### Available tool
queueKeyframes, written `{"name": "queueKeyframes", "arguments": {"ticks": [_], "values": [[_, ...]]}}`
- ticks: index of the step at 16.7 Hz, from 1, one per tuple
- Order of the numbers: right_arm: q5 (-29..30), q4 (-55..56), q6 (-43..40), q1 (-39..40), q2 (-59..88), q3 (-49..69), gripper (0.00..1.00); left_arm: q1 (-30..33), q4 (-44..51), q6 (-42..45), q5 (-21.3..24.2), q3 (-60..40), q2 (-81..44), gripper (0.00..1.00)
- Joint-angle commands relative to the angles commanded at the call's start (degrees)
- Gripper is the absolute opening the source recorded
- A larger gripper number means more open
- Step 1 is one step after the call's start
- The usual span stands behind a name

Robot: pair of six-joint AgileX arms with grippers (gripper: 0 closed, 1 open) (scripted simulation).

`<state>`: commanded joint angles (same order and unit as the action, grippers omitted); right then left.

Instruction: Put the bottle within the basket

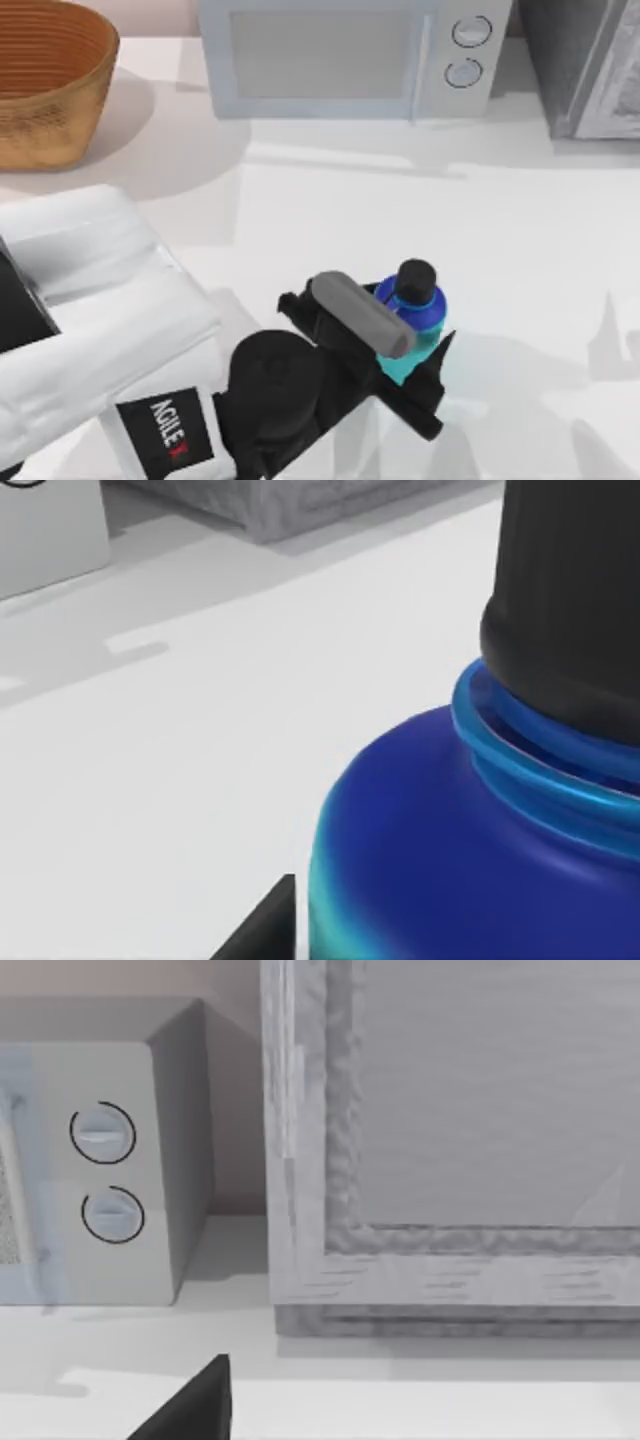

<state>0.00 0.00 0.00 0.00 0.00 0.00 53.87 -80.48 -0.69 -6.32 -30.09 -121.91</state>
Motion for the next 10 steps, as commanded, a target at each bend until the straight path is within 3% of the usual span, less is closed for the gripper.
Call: {"name": "queueKeyframes", "arguments": {"ticks": [8,10], "values": [[0.0,0.0,0.0,0.0,0.0,0.0,1.0,0.0,0.0,0.0,0.0,0.0,0.0,0.02],[0.0,0.0,0.0,0.0,0.0,0.0,1.0,0.0,0.0,0.0,0.0,0.0,0.0,0.0]]}}
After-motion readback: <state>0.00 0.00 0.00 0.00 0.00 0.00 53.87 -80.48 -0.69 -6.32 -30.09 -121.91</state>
